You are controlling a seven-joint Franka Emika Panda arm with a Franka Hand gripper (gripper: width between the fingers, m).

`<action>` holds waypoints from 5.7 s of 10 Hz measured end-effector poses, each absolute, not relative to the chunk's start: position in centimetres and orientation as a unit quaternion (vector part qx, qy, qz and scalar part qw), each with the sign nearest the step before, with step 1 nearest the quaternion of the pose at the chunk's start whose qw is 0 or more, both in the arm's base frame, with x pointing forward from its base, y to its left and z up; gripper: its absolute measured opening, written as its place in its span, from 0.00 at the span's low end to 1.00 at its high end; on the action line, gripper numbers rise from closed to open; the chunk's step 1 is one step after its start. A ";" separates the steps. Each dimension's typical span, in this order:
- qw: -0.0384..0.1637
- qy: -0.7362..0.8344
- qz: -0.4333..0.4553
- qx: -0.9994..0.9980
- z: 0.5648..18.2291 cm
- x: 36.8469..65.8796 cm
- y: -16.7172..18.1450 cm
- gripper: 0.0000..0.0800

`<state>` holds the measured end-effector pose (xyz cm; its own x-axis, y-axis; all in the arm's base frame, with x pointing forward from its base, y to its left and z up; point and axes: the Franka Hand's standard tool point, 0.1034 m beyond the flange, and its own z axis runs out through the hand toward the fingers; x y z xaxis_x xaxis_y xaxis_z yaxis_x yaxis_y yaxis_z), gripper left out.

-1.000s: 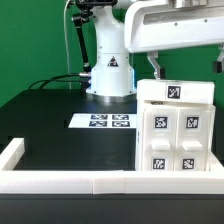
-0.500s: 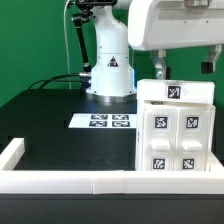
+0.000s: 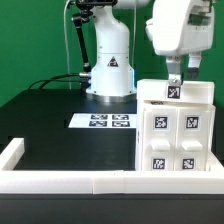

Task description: Assemble cabinet

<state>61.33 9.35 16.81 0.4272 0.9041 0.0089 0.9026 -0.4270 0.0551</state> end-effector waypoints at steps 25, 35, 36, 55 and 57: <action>0.003 -0.019 0.030 0.999 14.9 60.7 8.8 0.70; -0.037 -0.389 0.036 0.920 15.4 60.8 9.0 0.70; -0.039 -0.425 0.035 0.904 15.4 60.9 8.9 0.70; -0.075 -0.439 0.023 0.895 17.6 61.6 9.4 1.00; -0.055 -0.269 0.025 0.961 17.5 61.7 9.4 1.00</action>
Offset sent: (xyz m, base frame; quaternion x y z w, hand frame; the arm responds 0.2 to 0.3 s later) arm -0.0032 0.0057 -0.0156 -0.0177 -0.0088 -0.0033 0.9998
